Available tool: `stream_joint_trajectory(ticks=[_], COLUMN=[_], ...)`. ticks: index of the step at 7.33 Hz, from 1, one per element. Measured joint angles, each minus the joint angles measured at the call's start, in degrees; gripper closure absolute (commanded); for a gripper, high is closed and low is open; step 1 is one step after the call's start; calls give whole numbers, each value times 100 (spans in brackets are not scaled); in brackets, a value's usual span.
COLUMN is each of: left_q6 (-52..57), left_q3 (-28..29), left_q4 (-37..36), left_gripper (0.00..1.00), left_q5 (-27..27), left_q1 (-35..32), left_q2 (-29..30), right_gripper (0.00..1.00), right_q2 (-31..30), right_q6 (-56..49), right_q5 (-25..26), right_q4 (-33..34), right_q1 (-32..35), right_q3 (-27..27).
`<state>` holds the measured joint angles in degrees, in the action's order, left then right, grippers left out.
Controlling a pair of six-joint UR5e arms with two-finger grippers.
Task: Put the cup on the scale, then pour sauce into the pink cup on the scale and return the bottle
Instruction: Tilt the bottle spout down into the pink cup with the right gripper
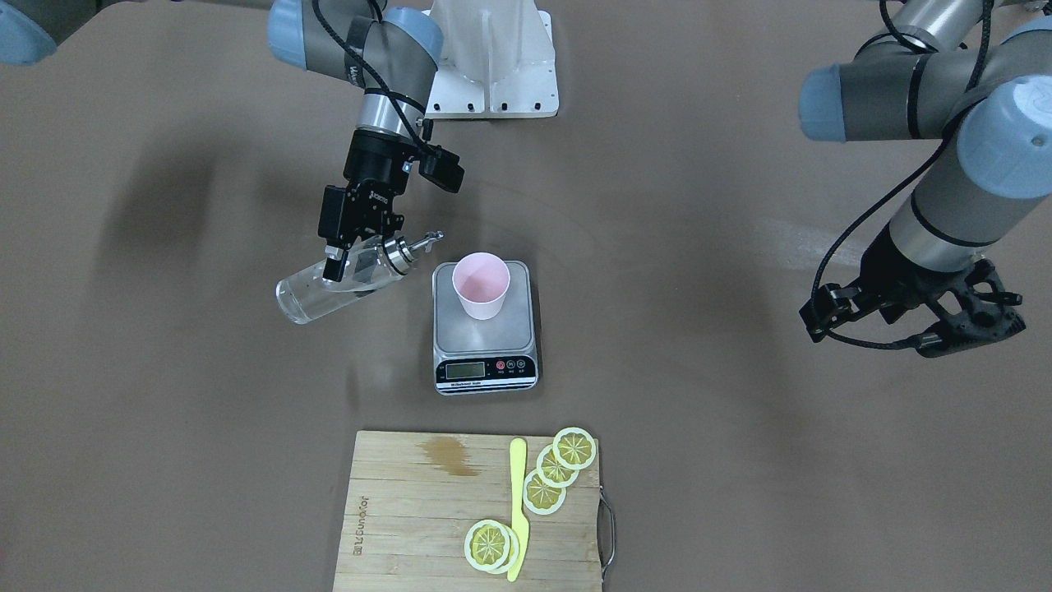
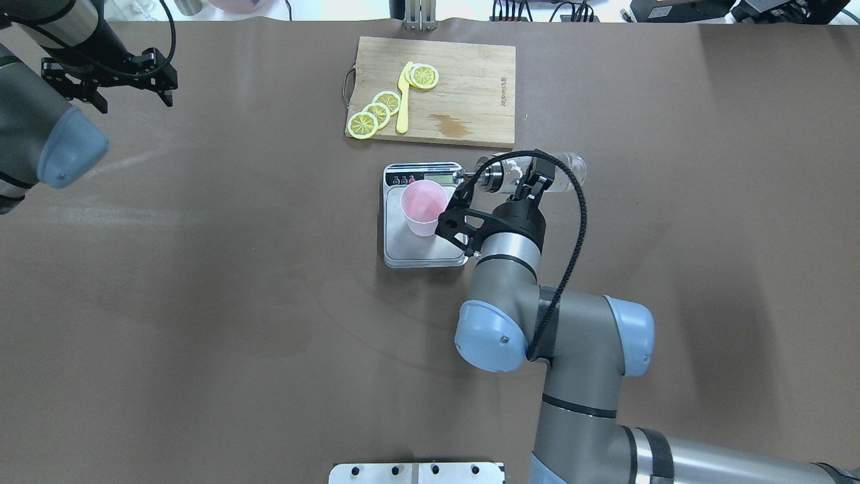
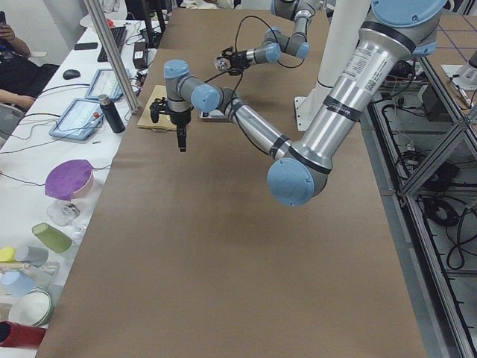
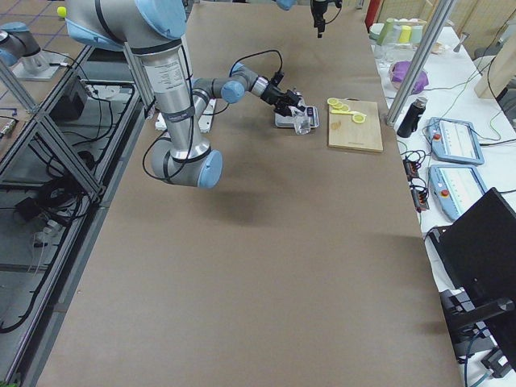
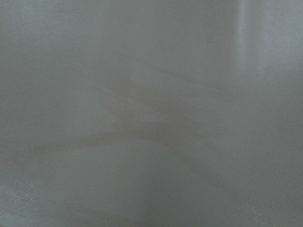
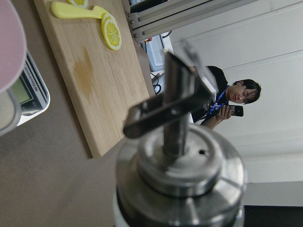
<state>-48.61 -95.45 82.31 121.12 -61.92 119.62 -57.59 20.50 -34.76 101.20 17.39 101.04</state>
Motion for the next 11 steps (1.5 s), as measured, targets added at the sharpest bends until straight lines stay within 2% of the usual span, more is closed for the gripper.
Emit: stream_joint_trajectory(ticks=[4, 11], left_q6=[60, 97], left_q3=[231, 558], left_q4=[226, 560], left_gripper=[1, 1], left_q5=[-9, -9], left_q1=[-22, -75], left_q2=[-10, -18], right_gripper=[100, 100], right_q2=[273, 307], right_q6=[-67, -576], right_q5=[420, 1255], right_q4=[95, 91], right_q1=[-10, -68], right_q3=[-608, -813])
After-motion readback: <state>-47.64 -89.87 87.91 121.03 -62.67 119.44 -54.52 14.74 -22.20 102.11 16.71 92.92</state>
